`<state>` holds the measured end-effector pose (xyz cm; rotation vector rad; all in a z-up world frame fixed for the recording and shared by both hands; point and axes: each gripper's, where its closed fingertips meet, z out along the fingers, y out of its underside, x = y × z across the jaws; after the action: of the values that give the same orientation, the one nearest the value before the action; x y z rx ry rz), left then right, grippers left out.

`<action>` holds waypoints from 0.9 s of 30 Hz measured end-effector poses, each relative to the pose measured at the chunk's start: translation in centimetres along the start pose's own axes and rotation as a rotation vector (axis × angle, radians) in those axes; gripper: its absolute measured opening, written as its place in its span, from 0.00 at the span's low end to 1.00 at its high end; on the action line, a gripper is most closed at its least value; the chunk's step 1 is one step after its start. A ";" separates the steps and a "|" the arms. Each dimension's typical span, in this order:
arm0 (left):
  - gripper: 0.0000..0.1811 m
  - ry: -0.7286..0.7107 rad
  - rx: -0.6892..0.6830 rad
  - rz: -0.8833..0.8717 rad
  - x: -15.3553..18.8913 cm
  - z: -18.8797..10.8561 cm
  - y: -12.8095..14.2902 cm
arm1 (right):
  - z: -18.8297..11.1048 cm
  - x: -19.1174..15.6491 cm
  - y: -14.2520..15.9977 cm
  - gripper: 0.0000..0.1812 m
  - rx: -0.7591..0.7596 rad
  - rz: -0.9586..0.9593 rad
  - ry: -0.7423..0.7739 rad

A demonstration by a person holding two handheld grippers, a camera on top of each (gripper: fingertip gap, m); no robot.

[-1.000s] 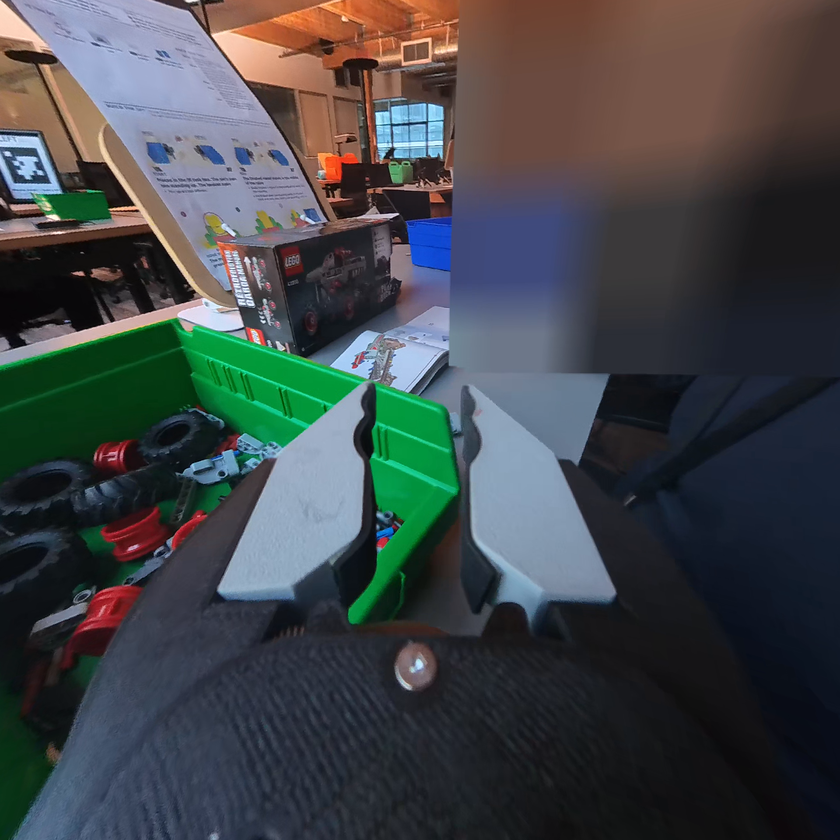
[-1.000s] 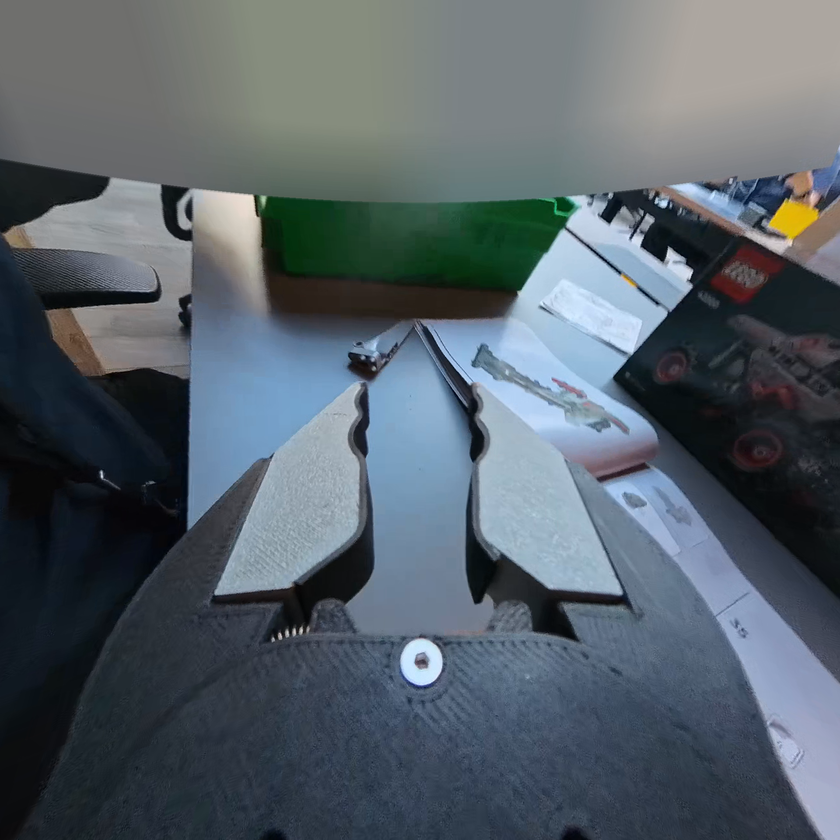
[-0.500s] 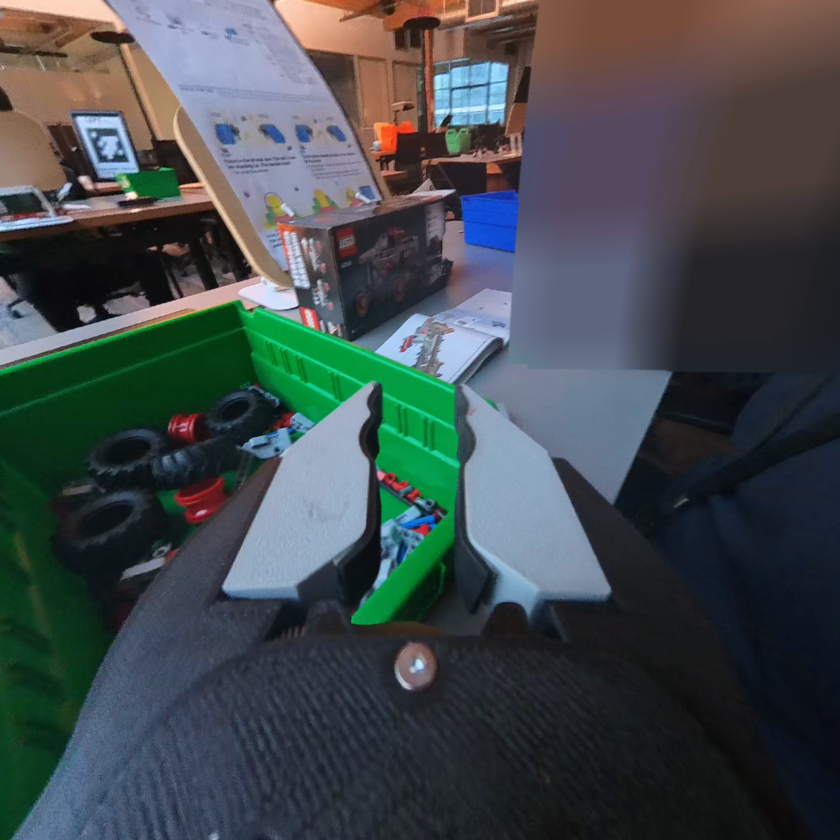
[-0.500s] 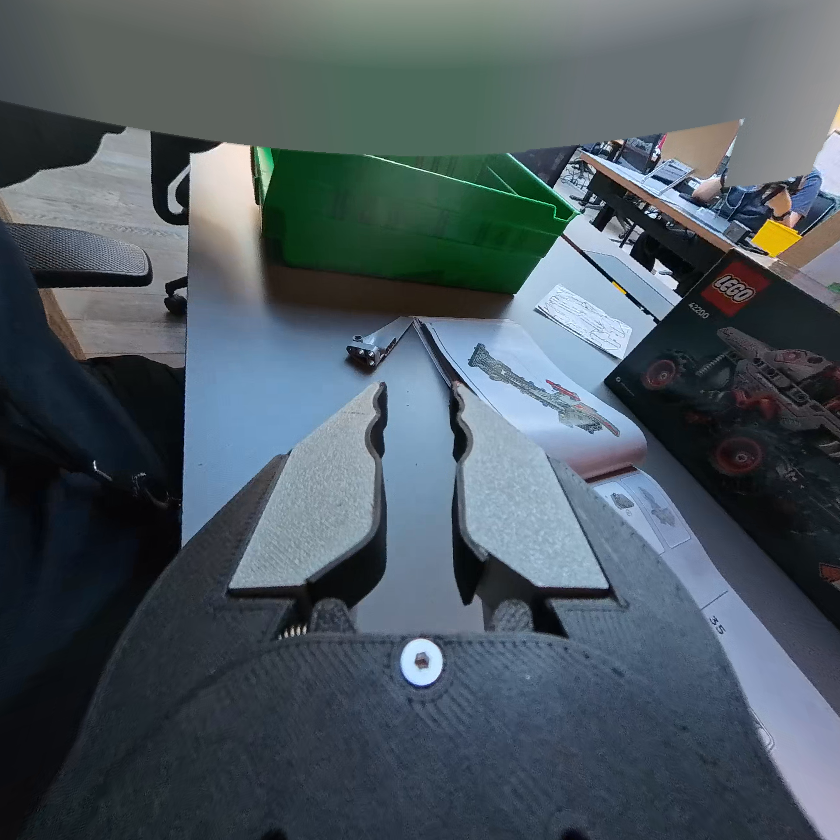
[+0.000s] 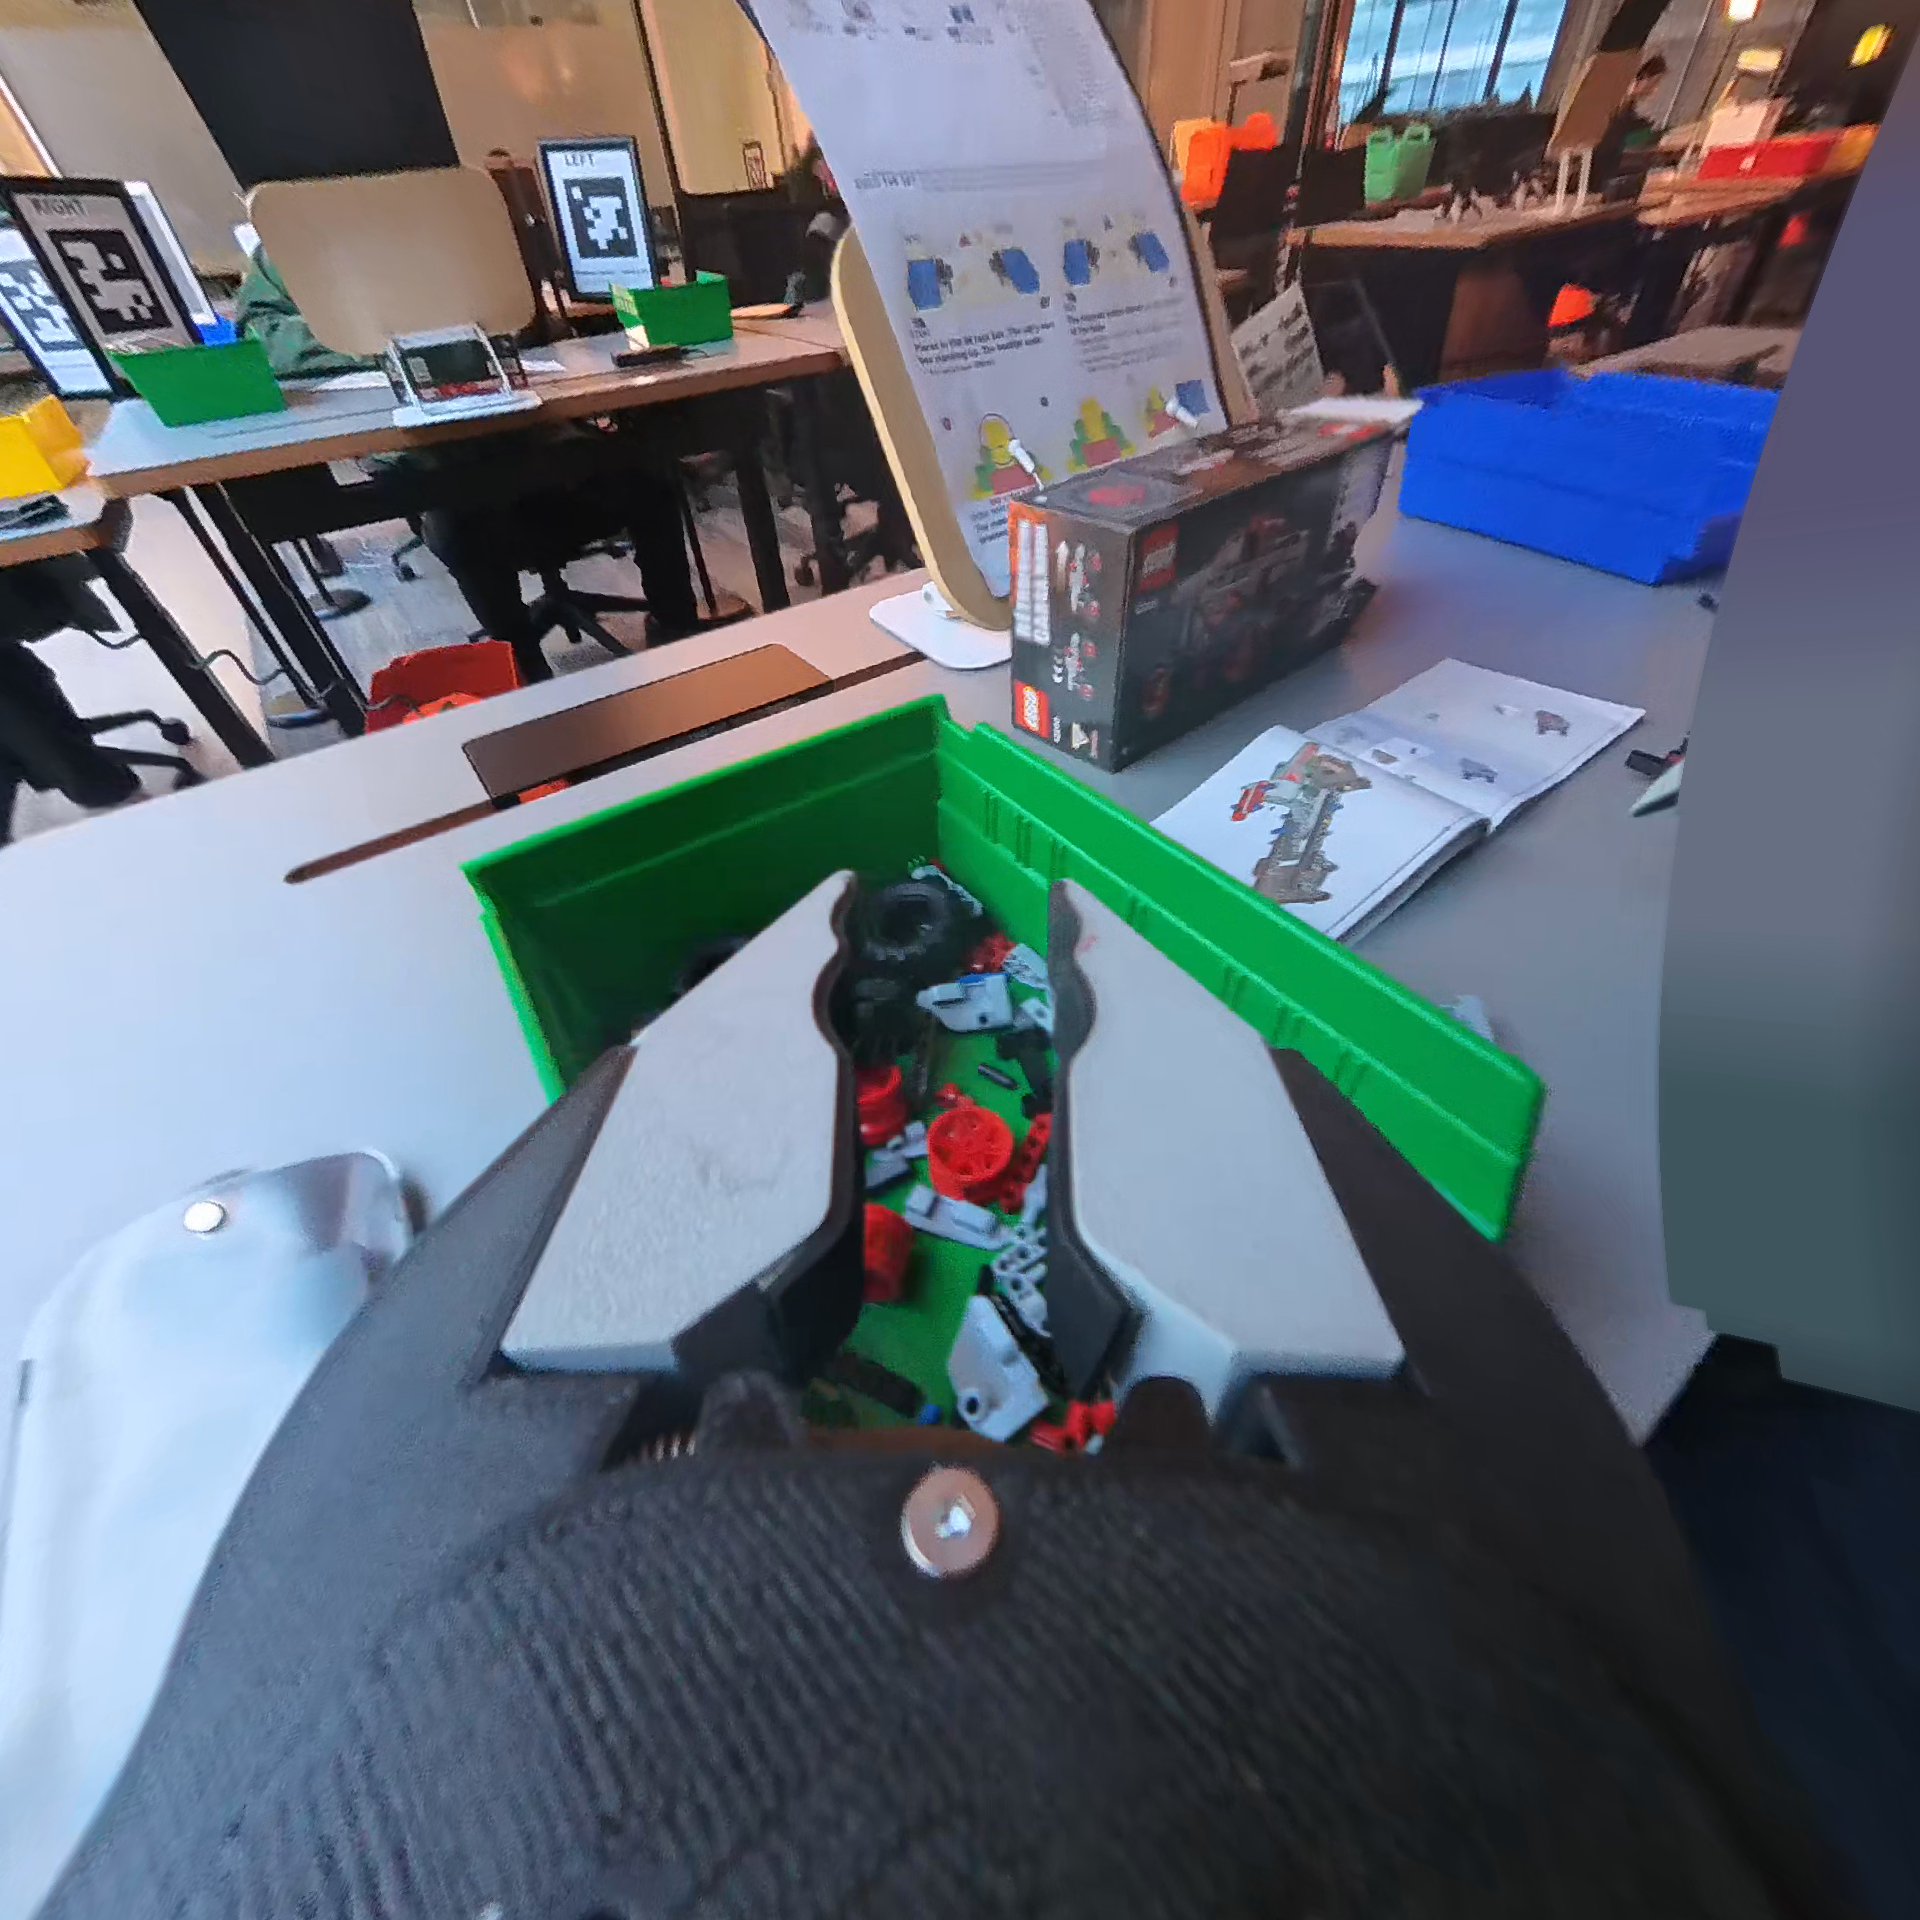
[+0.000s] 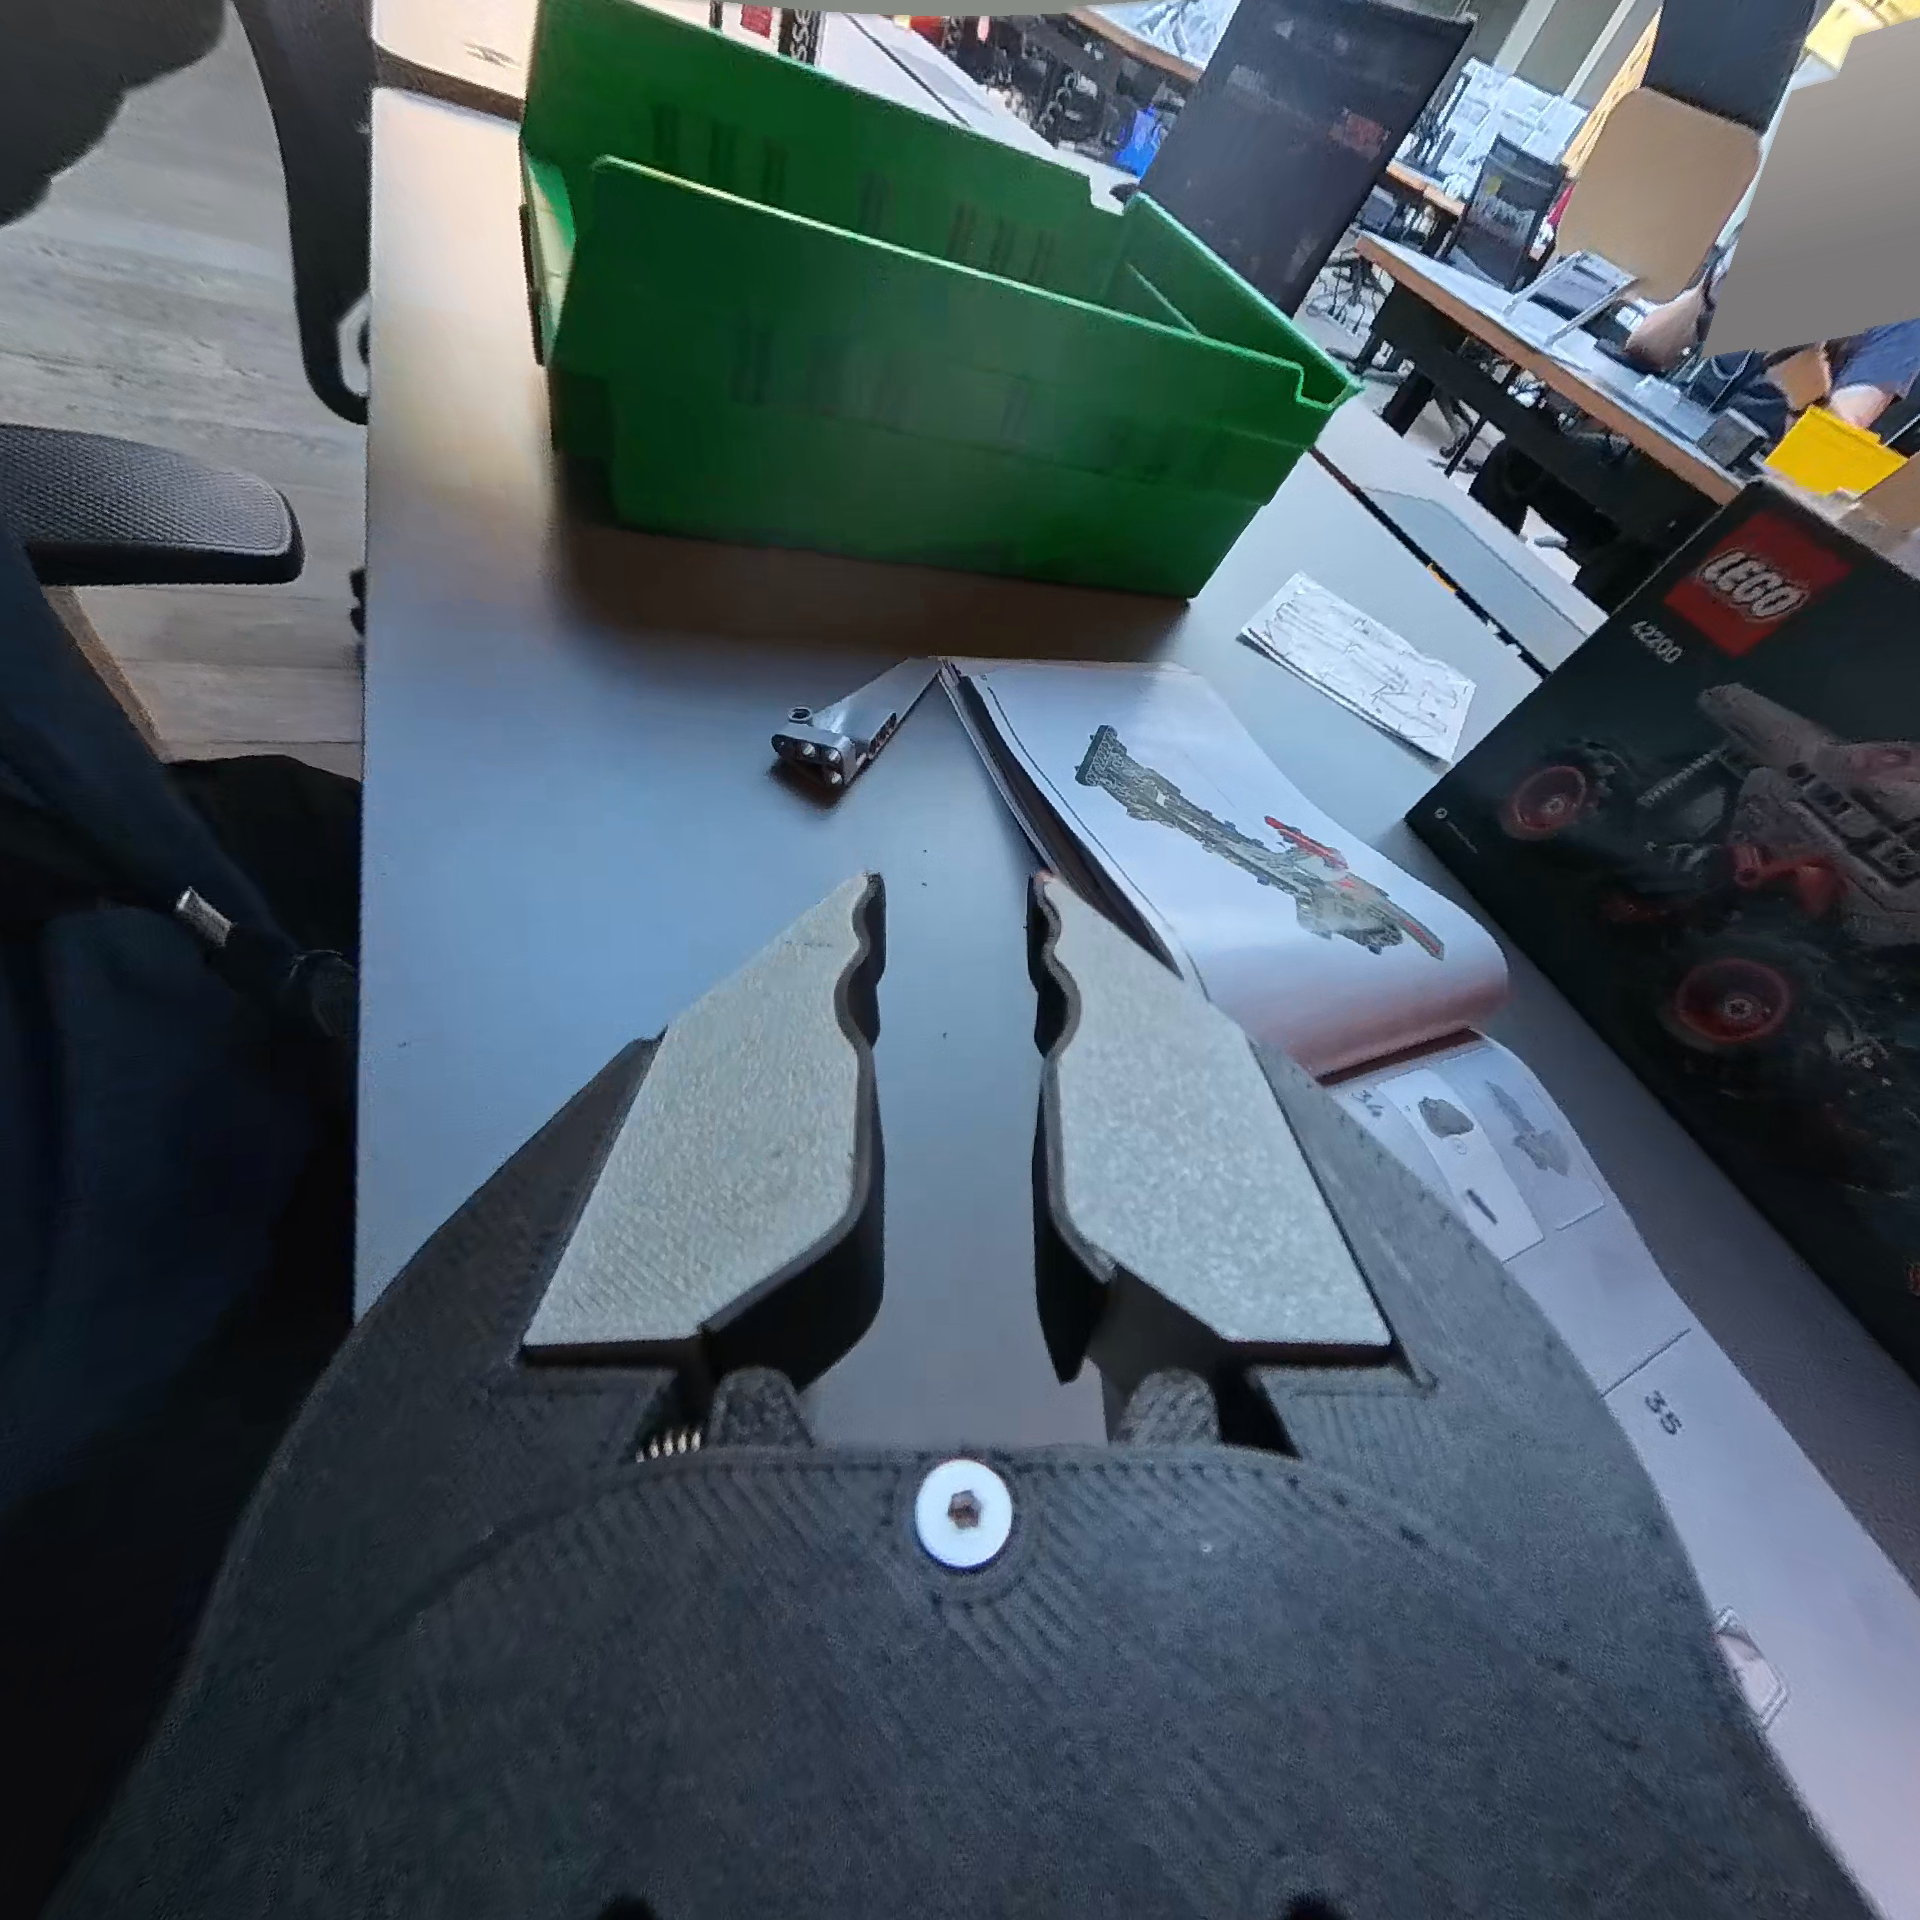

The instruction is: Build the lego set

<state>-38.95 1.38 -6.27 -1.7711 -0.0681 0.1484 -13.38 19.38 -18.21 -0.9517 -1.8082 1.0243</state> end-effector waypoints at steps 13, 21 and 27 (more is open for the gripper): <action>0.22 0.067 -0.134 0.115 -2.5 3.8 0.5 | 0.8 1.9 0.5 0.10 -0.032 0.078 0.068; 0.22 0.068 -0.195 0.174 -2.6 4.4 1.4 | 1.1 2.0 0.8 0.10 -0.052 0.077 0.071; 0.19 0.128 -0.266 0.200 -0.2 5.7 1.8 | 1.1 1.8 0.7 0.10 -0.048 0.063 0.066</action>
<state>-40.04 6.48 -9.19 -2.0477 0.1906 0.1768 -14.91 20.97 -18.70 -1.0653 -1.7648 0.9800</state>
